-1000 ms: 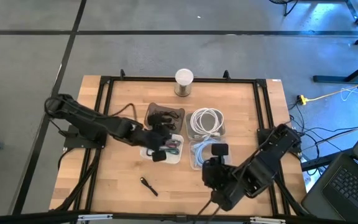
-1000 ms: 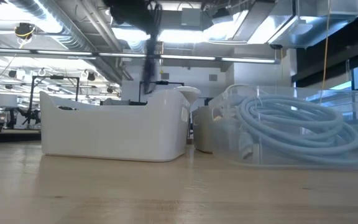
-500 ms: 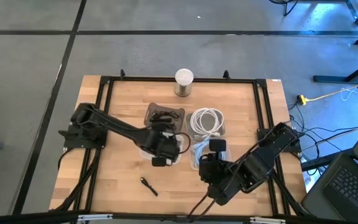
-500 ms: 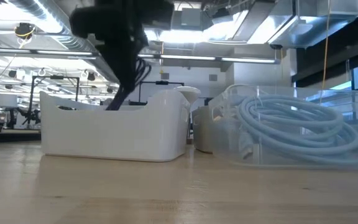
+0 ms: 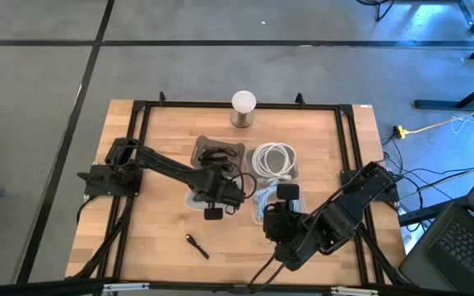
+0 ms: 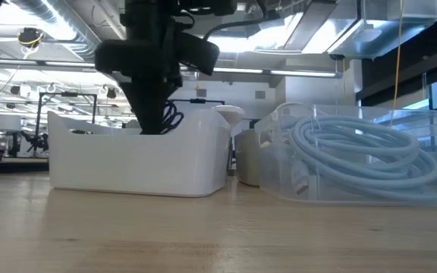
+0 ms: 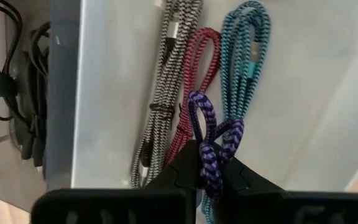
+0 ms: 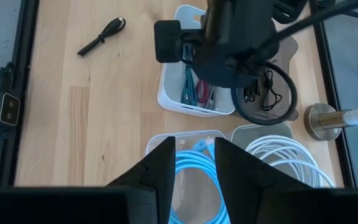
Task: Pick & Place USB Port
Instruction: Put the purple patterned charger cable into the white bin
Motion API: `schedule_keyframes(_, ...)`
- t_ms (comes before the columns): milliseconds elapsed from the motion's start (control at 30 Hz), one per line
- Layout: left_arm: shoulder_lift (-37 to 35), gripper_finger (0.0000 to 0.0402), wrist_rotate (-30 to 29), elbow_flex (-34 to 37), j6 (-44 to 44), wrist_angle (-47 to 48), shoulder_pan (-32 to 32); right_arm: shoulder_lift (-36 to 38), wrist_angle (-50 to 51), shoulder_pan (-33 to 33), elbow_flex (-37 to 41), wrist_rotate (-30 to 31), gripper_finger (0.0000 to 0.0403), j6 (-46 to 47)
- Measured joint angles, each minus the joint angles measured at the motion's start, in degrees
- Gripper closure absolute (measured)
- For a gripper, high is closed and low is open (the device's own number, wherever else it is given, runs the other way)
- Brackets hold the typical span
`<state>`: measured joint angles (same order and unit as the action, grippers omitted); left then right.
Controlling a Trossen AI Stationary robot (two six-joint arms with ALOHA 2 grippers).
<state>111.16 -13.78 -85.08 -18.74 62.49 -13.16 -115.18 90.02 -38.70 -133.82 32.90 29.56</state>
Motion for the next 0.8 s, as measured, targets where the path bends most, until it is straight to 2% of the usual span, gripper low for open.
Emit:
schedule_keyframes(433, 0.02, 0.0393, 6.19, 0.0, 1.51, -5.61, 0.88, 0.0, 0.0, 0.0, 0.0, -0.11, 0.0289, -0.02)
schedule_keyframes(633, 3.13, 0.0391, 10.14, 0.04, 3.24, -4.99, 0.88, 0.0, 0.0, 0.0, 0.0, -0.13, 0.0289, -0.02)
schedule_keyframes(800, 6.0, 0.0337, 10.93, 0.07, 5.86, -5.06, 0.82, -0.02, 0.0, -0.25, 0.0, -0.14, 0.0289, -0.04)
